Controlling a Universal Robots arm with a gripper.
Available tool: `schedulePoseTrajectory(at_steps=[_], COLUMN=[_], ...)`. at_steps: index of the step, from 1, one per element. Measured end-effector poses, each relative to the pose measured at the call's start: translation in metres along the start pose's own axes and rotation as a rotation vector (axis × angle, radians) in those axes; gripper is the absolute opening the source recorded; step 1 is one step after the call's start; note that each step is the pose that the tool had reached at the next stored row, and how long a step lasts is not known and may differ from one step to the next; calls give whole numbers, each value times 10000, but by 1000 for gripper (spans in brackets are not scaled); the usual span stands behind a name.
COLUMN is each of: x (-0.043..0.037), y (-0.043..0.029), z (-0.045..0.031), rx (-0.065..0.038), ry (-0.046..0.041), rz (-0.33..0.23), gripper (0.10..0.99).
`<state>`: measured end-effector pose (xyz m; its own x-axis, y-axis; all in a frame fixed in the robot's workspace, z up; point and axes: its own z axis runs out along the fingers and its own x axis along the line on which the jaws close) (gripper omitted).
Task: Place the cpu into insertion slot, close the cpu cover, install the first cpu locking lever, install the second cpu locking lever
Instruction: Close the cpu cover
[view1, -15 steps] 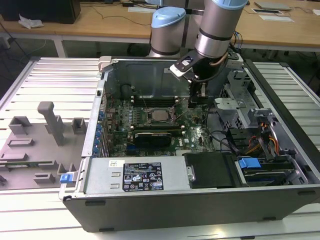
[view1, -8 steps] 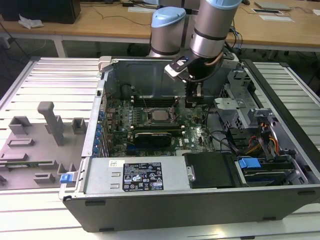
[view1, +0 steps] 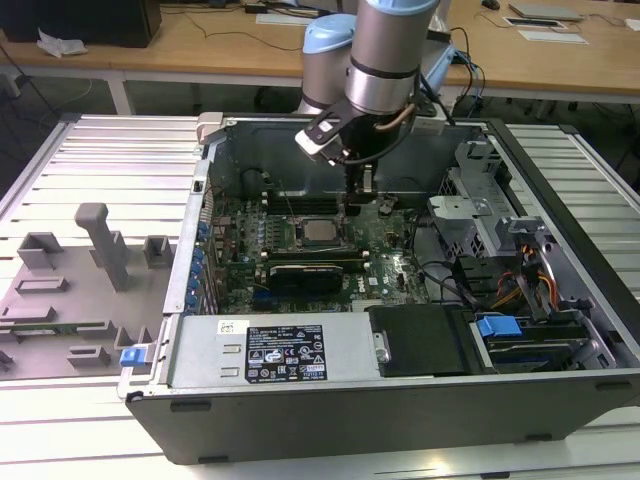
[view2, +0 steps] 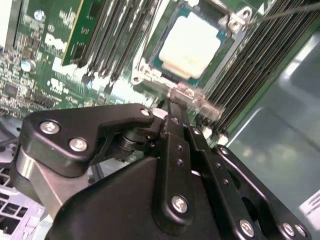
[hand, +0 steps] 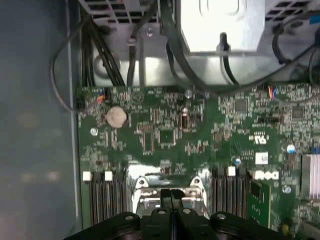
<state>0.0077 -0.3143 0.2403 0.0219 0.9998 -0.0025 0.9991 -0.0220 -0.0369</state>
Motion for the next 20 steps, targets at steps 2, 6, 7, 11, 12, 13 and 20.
schedulePoseTrajectory(at_steps=[2, 6, 7, 11, 12, 13, 20], x=[0, -2, -2, -4, -5, -6, -35], y=[-35, -93, -131, -202, -214, -227, -333], z=[2, 5, 10, 23, 27, 29, 64], rx=[-46, -384, -621, -723, -723, -723, -724], ry=[1, 8, 15, 1, -4, -7, -10], rz=[1, -1, 0, 1, 1, 0, 1], gripper=[106, 106, 106, 106, 106, 106, 106])
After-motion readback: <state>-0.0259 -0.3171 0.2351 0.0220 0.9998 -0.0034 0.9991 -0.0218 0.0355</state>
